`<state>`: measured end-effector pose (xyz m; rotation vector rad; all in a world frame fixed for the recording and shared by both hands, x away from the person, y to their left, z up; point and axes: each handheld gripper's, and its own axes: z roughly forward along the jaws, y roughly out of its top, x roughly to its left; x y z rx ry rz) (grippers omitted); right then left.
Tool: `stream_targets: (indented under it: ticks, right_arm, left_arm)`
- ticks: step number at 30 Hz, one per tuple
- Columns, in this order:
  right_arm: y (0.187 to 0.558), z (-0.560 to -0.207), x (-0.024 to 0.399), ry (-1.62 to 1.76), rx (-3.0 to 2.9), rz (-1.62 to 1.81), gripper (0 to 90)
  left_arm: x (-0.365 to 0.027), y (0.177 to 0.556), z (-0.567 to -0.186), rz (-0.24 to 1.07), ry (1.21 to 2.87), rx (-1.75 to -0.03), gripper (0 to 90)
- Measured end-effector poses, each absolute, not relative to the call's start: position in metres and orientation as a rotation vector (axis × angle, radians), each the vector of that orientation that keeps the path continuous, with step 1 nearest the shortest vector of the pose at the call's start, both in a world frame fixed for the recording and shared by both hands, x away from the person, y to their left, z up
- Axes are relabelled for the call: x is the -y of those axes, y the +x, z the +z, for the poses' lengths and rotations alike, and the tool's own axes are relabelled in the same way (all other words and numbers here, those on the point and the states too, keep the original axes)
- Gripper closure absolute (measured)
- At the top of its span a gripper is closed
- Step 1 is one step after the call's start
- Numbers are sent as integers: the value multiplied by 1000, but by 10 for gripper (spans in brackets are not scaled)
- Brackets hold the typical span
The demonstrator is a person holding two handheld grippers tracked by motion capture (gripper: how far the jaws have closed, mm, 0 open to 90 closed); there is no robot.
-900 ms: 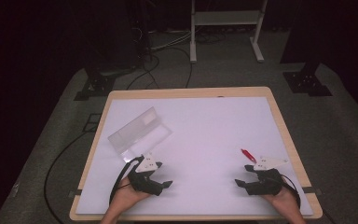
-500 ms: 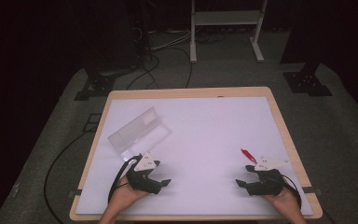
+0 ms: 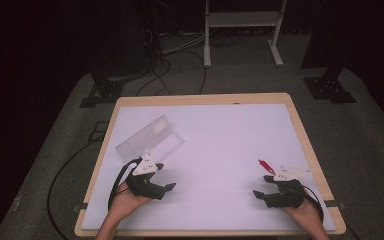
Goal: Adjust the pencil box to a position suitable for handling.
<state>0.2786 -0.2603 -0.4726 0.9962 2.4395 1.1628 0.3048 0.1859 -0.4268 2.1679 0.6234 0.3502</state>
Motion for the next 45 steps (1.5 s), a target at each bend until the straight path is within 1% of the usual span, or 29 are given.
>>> stream_targets:
  ticks: [7,9,22,31,33,35,36,45]
  right_arm:
    - [277,-472,261,994,-2440,1165,283]
    - [277,-472,261,992,-2437,1165,283]
    - [276,-471,262,990,-2436,1162,283]
    - [276,-471,261,980,-2442,1157,283]
    - [276,-470,262,982,-2439,1162,283]
    - [276,-470,262,983,-2437,1162,283]
    - [276,-470,263,983,-2435,1162,283]
    - [276,-470,263,979,-2436,1162,283]
  left_arm:
    - [-190,312,-420,372,2182,-634,191]
    - [-193,318,-418,394,2220,-638,191]
    - [-203,341,-409,441,2273,-688,207]
    - [-205,358,-407,441,2292,-718,268]
    - [-207,362,-410,439,2298,-725,297]
    - [-207,363,-411,436,2305,-728,301]
    - [-208,365,-413,432,2306,-740,322]
    - [-210,377,-423,423,2332,-771,393]
